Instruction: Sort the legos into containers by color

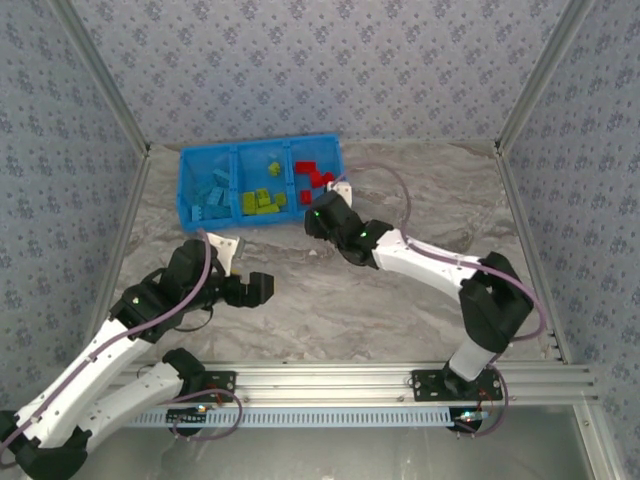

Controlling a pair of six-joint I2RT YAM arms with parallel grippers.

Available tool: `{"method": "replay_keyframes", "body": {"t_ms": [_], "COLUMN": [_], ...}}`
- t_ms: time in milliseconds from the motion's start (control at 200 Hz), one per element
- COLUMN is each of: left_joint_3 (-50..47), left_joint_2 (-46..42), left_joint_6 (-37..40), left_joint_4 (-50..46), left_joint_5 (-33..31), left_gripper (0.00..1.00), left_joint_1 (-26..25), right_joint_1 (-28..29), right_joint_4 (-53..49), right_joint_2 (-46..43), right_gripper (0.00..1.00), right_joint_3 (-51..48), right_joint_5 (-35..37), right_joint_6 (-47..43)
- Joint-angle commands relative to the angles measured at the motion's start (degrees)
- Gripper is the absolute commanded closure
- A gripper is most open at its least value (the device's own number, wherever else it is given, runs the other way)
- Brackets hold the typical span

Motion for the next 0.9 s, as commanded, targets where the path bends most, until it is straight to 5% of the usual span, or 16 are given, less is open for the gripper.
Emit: {"method": "replay_keyframes", "body": {"t_ms": [0, 325, 485, 894], "left_joint_3": [0.0, 0.4, -0.1, -0.8], "left_joint_2": [0.7, 1.4, 1.4, 1.2], "left_joint_6": [-0.3, 0.0, -0.2, -0.6], "left_joint_4": [1.8, 0.0, -0.1, 1.9], "left_joint_5": [-0.5, -2.7, -3.2, -4.9], "left_gripper": [0.01, 0.01, 0.01, 0.01], "left_joint_1": [-0.3, -0.4, -0.4, -0.4], "right_joint_1": [-3.3, -9.5, -10.6, -10.7], "right_joint_4": [-0.9, -9.8, -14.9, -20.0], "right_joint_2": [3.9, 28.9, 35.4, 27.9], "right_gripper": [0.42, 0.39, 0.25, 0.16], "right_joint_3": [5.8, 36.0, 45.4, 47.2], "right_joint_5": [1.1, -3.3, -4.8, -8.6], "right_joint_6": [-6.1, -8.9, -5.3, -4.7]}}
